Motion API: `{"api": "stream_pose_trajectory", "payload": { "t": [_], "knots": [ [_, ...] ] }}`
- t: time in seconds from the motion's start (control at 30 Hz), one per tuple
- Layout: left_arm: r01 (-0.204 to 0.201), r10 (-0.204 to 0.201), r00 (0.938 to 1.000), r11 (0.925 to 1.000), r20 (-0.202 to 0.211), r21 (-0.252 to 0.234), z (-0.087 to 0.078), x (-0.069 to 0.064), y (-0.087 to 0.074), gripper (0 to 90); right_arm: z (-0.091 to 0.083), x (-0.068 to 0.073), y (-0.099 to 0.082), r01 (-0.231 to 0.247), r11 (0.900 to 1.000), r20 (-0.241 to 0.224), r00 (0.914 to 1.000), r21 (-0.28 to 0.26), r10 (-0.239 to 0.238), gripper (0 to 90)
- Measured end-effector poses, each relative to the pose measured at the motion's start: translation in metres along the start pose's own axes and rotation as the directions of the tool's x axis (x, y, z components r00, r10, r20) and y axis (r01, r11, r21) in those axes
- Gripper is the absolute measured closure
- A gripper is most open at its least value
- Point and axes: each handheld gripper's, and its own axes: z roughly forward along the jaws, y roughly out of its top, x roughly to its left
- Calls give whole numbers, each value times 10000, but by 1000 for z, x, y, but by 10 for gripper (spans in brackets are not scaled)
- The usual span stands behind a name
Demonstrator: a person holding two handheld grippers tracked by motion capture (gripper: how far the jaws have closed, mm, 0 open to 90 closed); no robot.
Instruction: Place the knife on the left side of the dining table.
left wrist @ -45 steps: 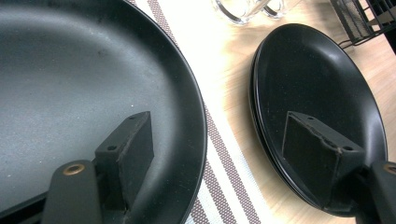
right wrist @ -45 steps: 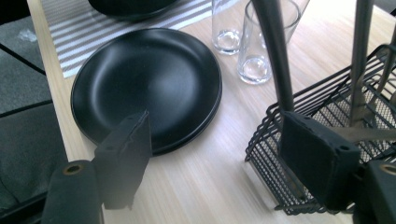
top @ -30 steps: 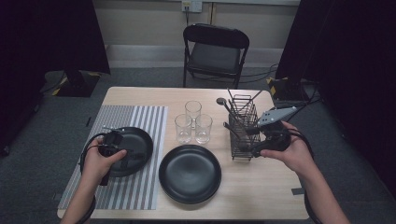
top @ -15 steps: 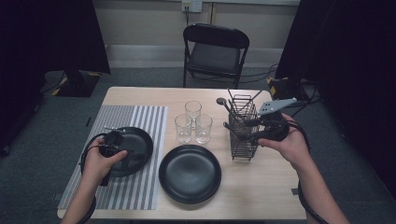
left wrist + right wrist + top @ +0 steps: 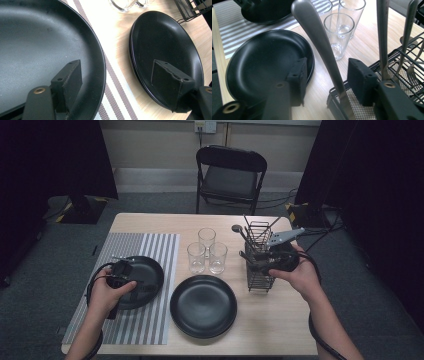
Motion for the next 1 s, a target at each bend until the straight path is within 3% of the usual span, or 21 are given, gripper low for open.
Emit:
{"api": "stream_pose_trajectory", "payload": {
  "t": [0.63,1.0],
  "knots": [
    [-5,5,10000,10000,-16,33,1,1,0,245,20,-12,-10,-101,9999,-90,9999,83,102,605],
    [-29,29,10000,9999,13,117,2,1,0,244,22,-15,-11,-108,9999,-83,9999,80,109,658]
  ]
}}
